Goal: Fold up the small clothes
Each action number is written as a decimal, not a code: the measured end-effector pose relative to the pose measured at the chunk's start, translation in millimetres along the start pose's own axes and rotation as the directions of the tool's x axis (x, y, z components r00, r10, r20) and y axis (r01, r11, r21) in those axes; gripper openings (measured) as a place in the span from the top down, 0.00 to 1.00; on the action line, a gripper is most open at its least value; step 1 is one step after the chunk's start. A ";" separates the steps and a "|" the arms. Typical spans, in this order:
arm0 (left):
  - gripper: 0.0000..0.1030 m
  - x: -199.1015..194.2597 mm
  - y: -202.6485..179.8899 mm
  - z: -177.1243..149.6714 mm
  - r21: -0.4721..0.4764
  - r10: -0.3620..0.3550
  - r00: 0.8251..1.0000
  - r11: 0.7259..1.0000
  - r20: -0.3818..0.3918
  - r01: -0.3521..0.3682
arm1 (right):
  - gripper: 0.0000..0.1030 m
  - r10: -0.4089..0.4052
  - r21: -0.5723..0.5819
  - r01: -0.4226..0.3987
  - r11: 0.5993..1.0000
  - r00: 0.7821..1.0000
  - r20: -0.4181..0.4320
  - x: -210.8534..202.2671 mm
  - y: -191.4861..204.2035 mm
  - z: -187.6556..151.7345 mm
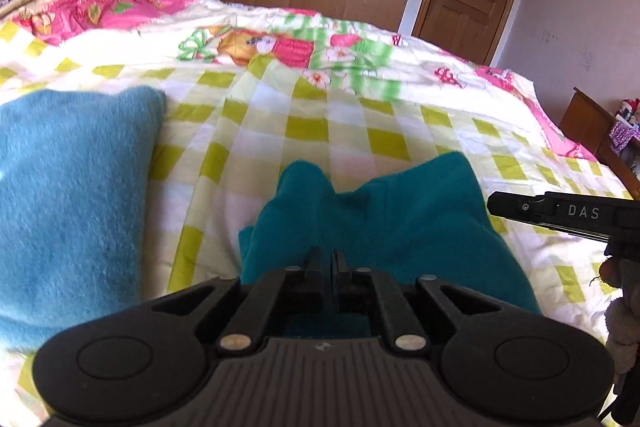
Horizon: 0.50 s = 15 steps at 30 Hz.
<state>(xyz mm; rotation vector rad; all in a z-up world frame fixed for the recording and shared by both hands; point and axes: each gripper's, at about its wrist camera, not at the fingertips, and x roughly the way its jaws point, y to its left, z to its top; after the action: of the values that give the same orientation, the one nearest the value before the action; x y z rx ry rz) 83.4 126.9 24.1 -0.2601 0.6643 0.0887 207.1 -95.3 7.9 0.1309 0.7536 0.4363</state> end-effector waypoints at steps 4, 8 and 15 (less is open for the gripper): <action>0.73 13.3 -6.1 16.5 0.023 0.003 1.000 1.000 0.029 -0.003 | 0.79 0.023 -0.063 -0.019 0.998 0.998 0.055 2.0 19.8 12.4; 0.72 52.7 6.6 3.3 0.067 0.090 0.992 0.994 -0.087 -0.084 | 0.78 -0.012 -0.048 0.010 0.999 0.999 -0.031 44.4 19.3 12.4; 0.72 2.9 5.8 8.3 0.031 0.042 0.998 0.999 -0.048 -0.041 | 0.77 0.020 -0.066 -0.023 0.998 0.999 -0.044 9.3 21.0 1.4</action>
<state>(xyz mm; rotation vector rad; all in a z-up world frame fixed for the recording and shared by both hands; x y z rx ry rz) 89.7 134.7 27.4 -0.2205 0.7194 0.1121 207.0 -72.4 8.7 0.0676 0.7797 0.4851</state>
